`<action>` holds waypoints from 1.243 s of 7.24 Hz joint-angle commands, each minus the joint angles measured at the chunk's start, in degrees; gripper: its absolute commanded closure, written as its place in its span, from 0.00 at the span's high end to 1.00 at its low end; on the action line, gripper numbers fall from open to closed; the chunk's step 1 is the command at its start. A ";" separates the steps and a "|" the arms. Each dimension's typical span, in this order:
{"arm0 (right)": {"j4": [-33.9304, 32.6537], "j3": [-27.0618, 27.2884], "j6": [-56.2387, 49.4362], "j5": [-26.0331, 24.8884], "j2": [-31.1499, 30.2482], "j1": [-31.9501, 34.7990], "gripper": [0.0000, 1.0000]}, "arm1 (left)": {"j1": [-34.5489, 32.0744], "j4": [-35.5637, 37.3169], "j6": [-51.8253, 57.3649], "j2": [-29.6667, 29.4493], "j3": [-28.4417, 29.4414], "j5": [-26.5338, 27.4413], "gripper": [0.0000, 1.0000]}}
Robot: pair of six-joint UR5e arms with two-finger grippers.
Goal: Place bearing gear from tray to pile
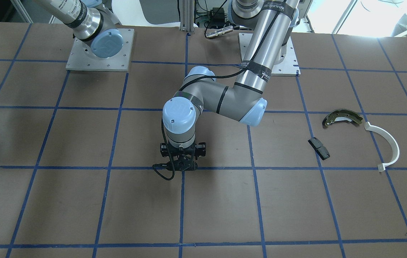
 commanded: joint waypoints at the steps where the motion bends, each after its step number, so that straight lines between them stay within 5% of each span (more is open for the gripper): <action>1: -0.18 0.03 -0.62 -0.08 0.15 0.00 0.56 | 0.98 0.09 0.87 0.20 -0.24 2.11 0.11; 5: -0.27 0.29 -2.56 -0.52 0.33 0.00 0.50 | 6.49 -1.65 6.72 3.44 -0.33 2.22 0.05; 7: -0.27 0.21 -2.65 -0.61 0.24 0.00 0.28 | 16.06 -8.59 20.59 9.67 -2.08 4.66 0.05; 9: -0.01 -0.05 -2.47 -0.96 -0.45 0.00 0.02 | 27.55 -8.17 39.38 14.86 -7.17 7.14 0.05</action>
